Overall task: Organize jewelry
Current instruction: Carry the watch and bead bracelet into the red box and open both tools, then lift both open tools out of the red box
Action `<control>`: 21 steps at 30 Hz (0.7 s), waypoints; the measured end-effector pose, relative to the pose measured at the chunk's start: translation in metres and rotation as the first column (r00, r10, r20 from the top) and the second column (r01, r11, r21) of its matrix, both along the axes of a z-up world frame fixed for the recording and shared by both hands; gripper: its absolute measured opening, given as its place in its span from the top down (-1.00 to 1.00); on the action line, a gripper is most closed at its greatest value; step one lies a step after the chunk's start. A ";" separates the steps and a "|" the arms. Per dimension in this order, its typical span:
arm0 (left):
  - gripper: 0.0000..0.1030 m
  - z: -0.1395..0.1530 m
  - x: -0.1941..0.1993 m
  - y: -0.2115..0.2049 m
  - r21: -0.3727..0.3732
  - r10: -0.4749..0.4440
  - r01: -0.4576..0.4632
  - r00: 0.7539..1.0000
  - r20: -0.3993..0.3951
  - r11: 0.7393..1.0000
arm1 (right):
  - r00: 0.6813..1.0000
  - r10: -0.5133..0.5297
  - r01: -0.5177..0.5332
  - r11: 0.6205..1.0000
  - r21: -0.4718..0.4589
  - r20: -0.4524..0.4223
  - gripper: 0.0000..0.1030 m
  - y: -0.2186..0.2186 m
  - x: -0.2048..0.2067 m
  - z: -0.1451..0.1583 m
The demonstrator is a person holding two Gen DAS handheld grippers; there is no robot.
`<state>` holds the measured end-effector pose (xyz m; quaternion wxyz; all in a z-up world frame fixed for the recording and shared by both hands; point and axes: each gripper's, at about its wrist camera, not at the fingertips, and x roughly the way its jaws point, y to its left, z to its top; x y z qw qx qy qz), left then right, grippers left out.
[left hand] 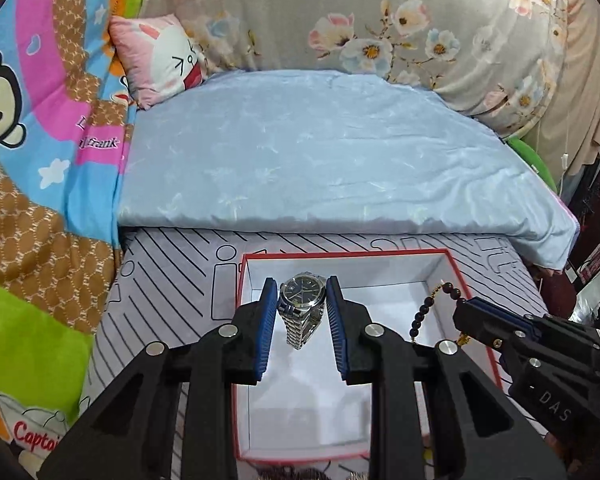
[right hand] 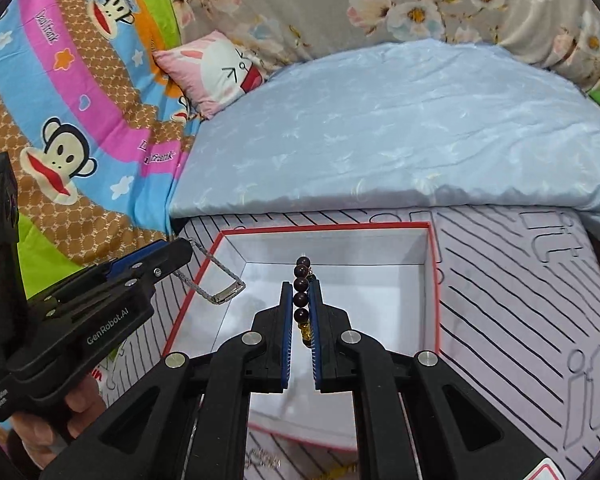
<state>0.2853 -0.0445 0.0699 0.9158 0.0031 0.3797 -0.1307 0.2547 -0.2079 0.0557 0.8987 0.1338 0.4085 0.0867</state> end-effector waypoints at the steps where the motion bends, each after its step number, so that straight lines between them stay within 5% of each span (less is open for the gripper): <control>1: 0.53 -0.005 0.007 -0.002 0.000 0.005 -0.005 1.000 -0.011 1.000 | 1.000 0.006 -0.006 1.000 0.007 -0.017 0.86 -0.001 0.009 -0.007; 10: 0.52 -0.045 0.053 -0.016 0.041 0.016 -0.012 0.996 -0.093 0.999 | 0.993 -0.036 0.029 0.997 -0.069 -0.114 0.85 -0.007 0.050 -0.049; 13: 0.48 -0.050 0.058 -0.016 0.041 0.024 -0.021 0.995 -0.092 0.999 | 0.991 -0.074 0.059 0.990 -0.131 -0.113 0.67 -0.010 0.053 -0.052; 16: -0.06 -0.044 0.056 -0.014 0.057 0.055 -0.051 0.997 -0.054 0.997 | 0.990 -0.102 0.086 0.984 -0.159 -0.095 0.42 -0.014 0.051 -0.048; 21: -0.26 -0.034 0.047 -0.003 0.062 0.091 -0.090 0.996 -0.020 0.994 | 0.991 -0.133 0.128 0.968 -0.216 -0.006 0.14 -0.015 0.028 -0.024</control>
